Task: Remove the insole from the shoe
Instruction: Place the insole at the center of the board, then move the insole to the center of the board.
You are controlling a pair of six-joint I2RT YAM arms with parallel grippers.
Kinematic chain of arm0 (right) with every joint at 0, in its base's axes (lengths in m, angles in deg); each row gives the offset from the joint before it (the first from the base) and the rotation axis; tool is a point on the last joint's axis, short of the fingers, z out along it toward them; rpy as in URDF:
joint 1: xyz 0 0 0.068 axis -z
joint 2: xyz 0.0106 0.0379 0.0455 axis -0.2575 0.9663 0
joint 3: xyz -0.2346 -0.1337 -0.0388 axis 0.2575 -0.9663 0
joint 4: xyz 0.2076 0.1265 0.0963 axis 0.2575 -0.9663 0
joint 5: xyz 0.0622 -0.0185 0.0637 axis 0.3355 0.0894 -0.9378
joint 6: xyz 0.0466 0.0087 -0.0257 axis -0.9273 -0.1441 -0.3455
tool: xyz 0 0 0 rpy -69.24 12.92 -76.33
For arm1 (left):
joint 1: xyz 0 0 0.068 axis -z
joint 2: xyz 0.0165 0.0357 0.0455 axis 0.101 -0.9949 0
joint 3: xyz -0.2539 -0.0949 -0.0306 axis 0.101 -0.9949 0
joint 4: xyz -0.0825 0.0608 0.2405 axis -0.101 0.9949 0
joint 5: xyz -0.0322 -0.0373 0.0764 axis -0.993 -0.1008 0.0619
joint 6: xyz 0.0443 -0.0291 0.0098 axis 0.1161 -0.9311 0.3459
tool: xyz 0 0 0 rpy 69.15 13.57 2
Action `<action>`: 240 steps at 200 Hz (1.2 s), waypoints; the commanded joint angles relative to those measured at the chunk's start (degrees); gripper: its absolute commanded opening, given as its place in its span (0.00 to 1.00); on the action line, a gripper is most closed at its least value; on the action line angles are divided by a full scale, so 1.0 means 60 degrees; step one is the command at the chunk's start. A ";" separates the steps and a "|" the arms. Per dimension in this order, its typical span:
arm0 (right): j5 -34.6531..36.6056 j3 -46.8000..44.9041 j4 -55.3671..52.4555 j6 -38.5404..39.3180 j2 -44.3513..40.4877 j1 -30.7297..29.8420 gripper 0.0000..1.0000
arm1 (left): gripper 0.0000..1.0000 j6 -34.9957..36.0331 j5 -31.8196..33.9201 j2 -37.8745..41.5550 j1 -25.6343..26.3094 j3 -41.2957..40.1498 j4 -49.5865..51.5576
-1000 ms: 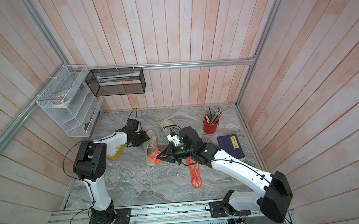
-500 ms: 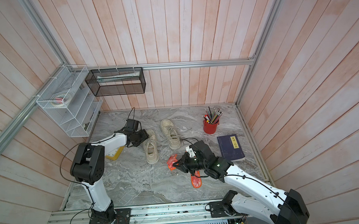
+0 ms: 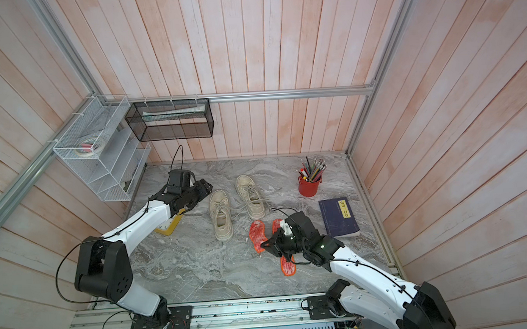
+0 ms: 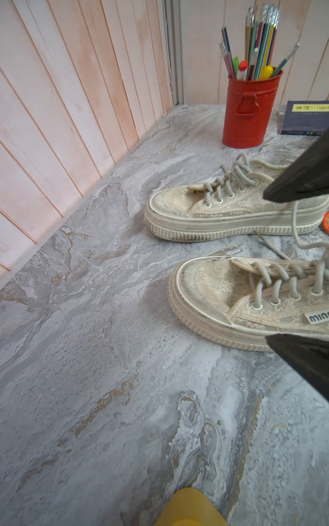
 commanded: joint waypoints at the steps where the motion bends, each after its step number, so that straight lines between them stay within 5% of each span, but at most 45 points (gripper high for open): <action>1: -0.0473 -0.0816 -0.1235 -0.0429 -0.0482 -0.0089 0.02 | 0.76 -0.0138 -0.0039 0.0311 -0.0058 -0.0254 0.0070; 25: -0.0634 -0.1334 -0.1024 -0.0379 -0.0192 -0.0103 0.11 | 0.77 -0.0209 -0.0040 0.0485 -0.0065 -0.0339 0.0072; 48: -0.0673 -0.1283 -0.1139 -0.0071 0.0482 -0.0325 0.35 | 0.77 -0.0255 0.0001 0.0655 -0.0059 -0.0396 0.0127; 91: 0.0508 0.0425 -0.3985 0.1730 0.1142 -0.0572 0.56 | 0.77 -0.0229 0.0106 0.1004 -0.0092 -0.0529 0.0241; 124: 0.2439 0.2212 -0.5989 0.3490 0.1759 -0.1046 0.60 | 0.78 -0.0113 0.0185 0.1402 -0.0200 -0.0828 0.0365; 170: 0.5357 0.4592 -0.5757 0.6951 0.4348 -0.2610 0.63 | 0.79 -0.0110 0.0602 0.2335 -0.0378 -0.1606 0.0591; 240: 0.5262 0.5028 -0.4953 0.8323 0.6950 -0.2624 0.71 | 0.80 -0.0037 0.0839 0.3734 -0.0866 -0.2600 0.1127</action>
